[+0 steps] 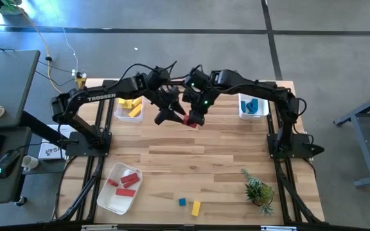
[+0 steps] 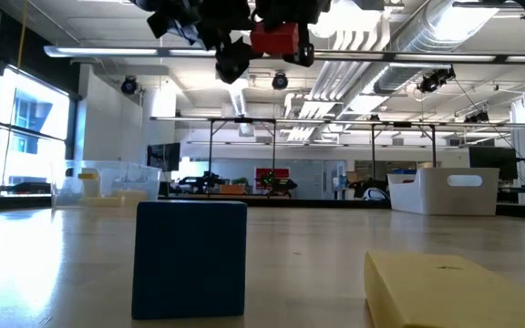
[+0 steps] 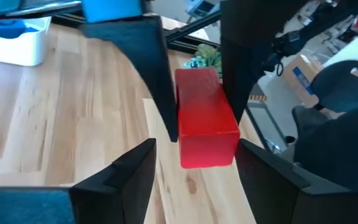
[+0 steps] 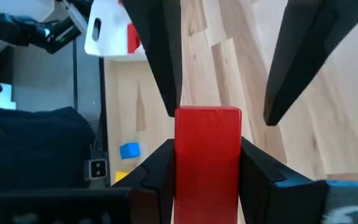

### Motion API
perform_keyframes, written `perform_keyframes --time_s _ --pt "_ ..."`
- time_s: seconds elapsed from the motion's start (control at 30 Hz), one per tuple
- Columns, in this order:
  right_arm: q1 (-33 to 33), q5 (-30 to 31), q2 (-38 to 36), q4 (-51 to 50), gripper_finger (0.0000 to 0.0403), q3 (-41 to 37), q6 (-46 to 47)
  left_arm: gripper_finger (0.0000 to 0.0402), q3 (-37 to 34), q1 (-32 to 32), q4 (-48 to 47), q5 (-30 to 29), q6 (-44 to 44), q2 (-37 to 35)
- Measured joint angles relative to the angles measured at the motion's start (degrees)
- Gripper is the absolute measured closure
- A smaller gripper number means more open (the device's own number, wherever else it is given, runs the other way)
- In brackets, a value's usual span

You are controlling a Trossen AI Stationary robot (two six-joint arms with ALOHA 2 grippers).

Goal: Sort & place blocks by color
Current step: Put the red block into the bottom white bin

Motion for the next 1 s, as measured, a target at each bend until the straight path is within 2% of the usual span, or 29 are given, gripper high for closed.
perform_keyframes --time_s 0.67,0.8,1.0 --pt "1.9 2.6 -0.1 1.8 0.0298 0.0 -0.1 0.0202 -0.1 -3.5 0.7 -1.4 -1.3 0.0" --pt "1.9 3.1 -0.2 2.1 0.0298 0.0 -0.2 0.0229 -0.1 -3.5 1.0 -3.0 -1.7 0.0" --pt "1.9 3.1 -0.2 1.7 0.0296 -0.1 0.1 0.0295 -0.1 -3.5 0.8 -3.4 -1.8 0.0"
